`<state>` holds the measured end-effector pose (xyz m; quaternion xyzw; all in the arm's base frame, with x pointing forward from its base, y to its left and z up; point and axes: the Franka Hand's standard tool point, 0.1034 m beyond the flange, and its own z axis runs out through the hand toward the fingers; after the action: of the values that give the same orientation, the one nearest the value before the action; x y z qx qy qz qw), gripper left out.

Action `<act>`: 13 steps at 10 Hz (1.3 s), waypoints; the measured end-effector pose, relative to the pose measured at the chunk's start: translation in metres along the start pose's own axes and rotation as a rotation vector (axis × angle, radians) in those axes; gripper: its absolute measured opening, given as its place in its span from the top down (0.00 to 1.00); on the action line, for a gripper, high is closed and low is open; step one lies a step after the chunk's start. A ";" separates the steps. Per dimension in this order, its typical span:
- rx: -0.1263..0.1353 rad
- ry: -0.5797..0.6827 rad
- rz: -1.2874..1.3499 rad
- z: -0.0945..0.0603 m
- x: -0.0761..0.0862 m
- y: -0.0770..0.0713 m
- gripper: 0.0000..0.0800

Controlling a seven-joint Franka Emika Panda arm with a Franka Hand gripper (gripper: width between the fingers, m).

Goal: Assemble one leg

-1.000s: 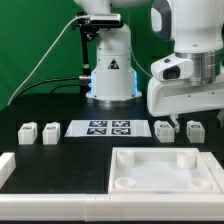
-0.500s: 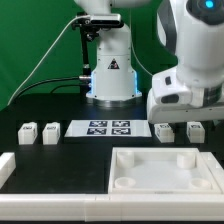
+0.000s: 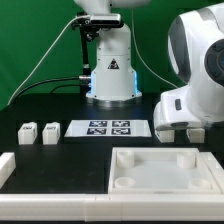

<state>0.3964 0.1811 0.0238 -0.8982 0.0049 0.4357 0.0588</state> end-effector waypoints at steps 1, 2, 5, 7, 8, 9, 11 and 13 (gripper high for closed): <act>-0.003 -0.002 -0.002 0.002 0.000 -0.001 0.19; -0.007 -0.002 -0.003 0.007 0.001 -0.003 0.19; -0.013 -0.008 -0.006 0.021 0.002 -0.001 0.19; -0.013 -0.039 -0.002 0.028 0.002 0.003 0.19; -0.012 -0.040 -0.005 0.029 0.001 0.004 0.19; -0.011 -0.040 -0.009 0.029 0.001 0.004 0.19; -0.010 -0.038 -0.008 0.029 0.002 0.005 0.32; -0.009 -0.038 -0.007 0.029 0.002 0.005 0.49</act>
Offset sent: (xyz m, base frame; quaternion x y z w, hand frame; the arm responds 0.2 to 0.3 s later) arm -0.0143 -0.0028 -0.0228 -0.0188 0.0219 -0.0089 0.9995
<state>0.3745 0.1789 0.0043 -0.8899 -0.0015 0.4527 0.0566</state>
